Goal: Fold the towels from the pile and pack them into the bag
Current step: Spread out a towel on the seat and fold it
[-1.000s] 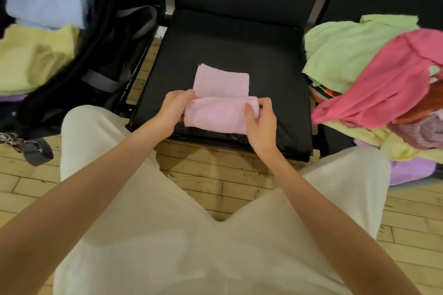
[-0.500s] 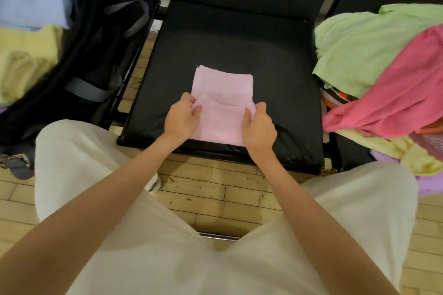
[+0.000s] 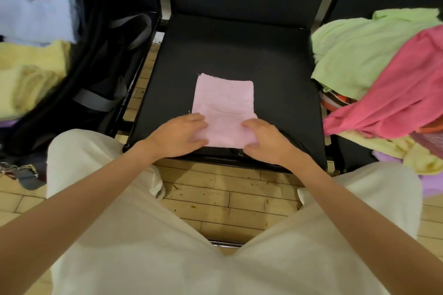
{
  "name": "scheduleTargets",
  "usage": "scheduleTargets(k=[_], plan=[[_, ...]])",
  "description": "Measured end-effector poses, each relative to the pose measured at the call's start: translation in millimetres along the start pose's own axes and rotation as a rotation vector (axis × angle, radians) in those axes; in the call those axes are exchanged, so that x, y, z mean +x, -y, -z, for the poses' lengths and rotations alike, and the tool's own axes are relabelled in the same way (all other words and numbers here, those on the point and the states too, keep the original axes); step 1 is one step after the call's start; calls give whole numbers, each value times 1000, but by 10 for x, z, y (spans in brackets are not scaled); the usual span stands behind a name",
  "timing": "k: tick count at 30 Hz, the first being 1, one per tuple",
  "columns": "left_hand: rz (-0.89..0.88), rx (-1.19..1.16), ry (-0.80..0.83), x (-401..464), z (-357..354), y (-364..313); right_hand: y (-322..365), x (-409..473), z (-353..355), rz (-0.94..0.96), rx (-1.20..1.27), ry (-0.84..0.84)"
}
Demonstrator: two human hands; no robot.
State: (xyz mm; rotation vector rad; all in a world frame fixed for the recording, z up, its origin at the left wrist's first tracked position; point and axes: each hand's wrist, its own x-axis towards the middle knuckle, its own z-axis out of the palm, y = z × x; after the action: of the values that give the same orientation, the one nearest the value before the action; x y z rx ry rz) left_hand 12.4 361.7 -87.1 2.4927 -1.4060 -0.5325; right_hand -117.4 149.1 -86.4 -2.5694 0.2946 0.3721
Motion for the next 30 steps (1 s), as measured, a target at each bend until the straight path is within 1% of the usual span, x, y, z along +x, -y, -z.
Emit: scheduleTargets(k=[1, 2, 4, 7, 9, 11, 13, 17, 19, 22, 23, 25, 27, 30], plan=[[27, -12, 59, -5, -18, 16, -16, 0, -4, 4, -20, 37], [43, -12, 78, 3, -33, 32, -29, 3, -11, 6, -39, 49], [29, 19, 42, 39, -34, 44, -41, 29, -17, -5, -70, 41], [3, 44, -20, 107, -10, 43, -69, 107, -5, 22, -64, -29], [8, -6, -43, 150, 18, 80, -98, 151, 26, 27, 68, -82], [37, -163, -75, 197, 72, 125, -125, 194, 95, -42, 236, -126], [114, -343, -141, 260, 143, 140, -139, 242, 167, -90, 357, -183], [323, -639, -318, 483, 163, 157, -130, 451, 244, -183, 571, -348], [420, -745, -364, 634, 163, 164, -125, 603, 243, -258, 675, -403], [611, -842, -436, 866, 165, 194, -124, 839, 221, -335, 747, -435], [657, -856, -455, 923, 162, 205, -123, 909, 207, -354, 767, -435], [683, -832, -457, 999, 134, 234, -134, 1031, 168, -397, 774, -412], [675, -763, -395, 1025, 86, 257, -139, 1114, 124, -436, 711, -367], [698, -575, -307, 1012, 2, 297, -149, 1188, 69, -470, 614, -329]])
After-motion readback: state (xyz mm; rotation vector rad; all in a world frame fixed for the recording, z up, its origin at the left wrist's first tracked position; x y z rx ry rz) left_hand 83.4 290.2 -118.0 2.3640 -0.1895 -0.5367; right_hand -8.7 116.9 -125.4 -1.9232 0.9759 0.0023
